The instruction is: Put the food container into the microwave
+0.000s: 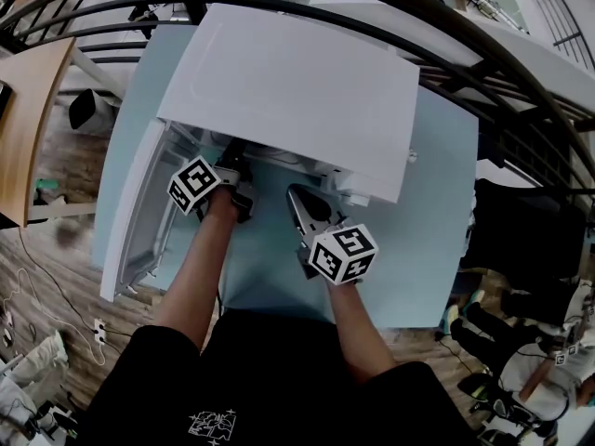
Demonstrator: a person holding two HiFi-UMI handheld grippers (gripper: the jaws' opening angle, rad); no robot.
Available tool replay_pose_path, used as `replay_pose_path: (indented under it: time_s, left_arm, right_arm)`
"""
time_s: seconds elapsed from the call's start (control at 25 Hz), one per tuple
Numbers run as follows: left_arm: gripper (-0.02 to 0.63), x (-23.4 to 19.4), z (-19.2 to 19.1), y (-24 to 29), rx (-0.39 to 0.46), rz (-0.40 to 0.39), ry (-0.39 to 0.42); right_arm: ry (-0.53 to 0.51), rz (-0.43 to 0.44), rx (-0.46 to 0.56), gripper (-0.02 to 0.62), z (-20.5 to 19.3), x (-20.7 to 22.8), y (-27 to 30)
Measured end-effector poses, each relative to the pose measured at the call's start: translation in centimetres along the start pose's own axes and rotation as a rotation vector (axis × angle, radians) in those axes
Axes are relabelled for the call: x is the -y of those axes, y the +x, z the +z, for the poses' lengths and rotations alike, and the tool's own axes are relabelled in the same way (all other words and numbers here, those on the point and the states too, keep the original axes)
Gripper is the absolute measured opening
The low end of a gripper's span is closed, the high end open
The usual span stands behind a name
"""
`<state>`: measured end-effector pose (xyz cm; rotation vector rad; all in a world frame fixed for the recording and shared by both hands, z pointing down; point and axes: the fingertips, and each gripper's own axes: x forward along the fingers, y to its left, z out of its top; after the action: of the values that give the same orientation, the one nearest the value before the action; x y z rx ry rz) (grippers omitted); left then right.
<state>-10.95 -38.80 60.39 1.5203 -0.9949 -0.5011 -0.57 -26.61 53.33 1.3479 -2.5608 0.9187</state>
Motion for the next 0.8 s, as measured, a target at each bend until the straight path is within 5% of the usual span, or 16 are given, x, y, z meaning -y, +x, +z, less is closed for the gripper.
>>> replay_pose_path:
  time_s: [0.8]
  left_arm:
    - [0.084, 3.9, -2.3, -5.8, 0.057, -0.003, 0.088]
  right_arm:
    - [-0.050, 0.071, 0.054, 0.006, 1.4, -2.3, -5.3]
